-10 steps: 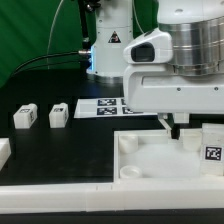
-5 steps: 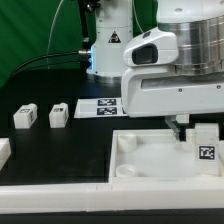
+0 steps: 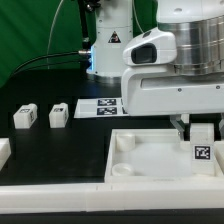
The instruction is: Assemble one leg
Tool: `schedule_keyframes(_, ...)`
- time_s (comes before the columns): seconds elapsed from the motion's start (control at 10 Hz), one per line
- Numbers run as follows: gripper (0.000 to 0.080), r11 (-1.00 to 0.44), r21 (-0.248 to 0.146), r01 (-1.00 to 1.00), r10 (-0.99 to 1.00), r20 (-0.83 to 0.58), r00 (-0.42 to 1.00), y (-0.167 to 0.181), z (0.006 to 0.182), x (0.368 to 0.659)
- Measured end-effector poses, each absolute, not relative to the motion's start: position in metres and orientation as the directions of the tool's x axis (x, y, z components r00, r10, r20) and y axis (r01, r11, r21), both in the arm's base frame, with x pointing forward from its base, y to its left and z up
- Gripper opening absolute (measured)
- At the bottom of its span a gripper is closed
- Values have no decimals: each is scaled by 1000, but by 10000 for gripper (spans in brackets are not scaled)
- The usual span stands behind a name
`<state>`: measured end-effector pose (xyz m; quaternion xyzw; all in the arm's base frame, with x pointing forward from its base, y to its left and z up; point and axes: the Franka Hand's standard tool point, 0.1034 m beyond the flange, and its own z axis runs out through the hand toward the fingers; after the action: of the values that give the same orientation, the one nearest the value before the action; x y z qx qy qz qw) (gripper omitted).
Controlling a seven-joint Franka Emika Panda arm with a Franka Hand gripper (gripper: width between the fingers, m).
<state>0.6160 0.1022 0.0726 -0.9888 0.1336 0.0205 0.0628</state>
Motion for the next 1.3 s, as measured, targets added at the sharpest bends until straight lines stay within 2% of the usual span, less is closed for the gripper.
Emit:
schedule_keyframes(0.3,292,-864,-108,-491,-484,-87,871,104,73,616)
schedule_keyframes(0.7,294,-572,-69,-817,-807,-134,576,113,73,615)
schedule_keyframes(1.0,294,-216,-20,-976,-961,-170,216,120,73,614)
schedule_keyframes(1.3,294,156,17,-988,-970,-186,-156,122,72,616)
